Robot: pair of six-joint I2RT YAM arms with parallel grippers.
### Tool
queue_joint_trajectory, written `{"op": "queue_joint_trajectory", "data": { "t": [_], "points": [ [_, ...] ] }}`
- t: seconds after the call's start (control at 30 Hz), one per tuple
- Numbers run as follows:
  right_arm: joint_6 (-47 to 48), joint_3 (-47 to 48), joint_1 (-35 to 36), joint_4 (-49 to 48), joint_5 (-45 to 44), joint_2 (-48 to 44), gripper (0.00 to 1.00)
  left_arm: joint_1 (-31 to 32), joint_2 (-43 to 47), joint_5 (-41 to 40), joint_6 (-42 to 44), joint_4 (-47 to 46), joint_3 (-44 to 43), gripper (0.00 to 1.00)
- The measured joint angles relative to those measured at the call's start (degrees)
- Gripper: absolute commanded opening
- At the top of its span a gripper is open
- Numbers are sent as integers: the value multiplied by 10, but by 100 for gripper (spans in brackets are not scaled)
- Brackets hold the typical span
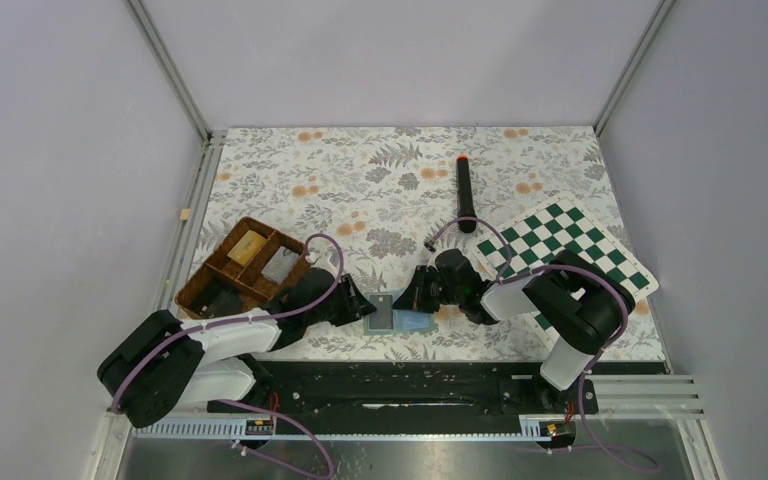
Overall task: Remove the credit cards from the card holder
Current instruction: Remove the credit card from the card holder.
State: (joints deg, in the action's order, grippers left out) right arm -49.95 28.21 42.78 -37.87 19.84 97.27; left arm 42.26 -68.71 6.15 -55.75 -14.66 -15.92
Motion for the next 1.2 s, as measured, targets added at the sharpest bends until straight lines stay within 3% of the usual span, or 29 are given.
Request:
{"op": "queue_joint_trajectory", "data": {
  "t": [0.6,0.8,1.2],
  "points": [
    [0,-2,-1,-7,6,0,18,-2,-26,40,-1,-57,0,36],
    [-1,-2,-2,-8,9,-1,25,-2,-32,69,-2,-97,0,35],
    [0,-27,-2,17,-5,-46,32,0,-49,87,-3,-133,0,35]
  ]
}}
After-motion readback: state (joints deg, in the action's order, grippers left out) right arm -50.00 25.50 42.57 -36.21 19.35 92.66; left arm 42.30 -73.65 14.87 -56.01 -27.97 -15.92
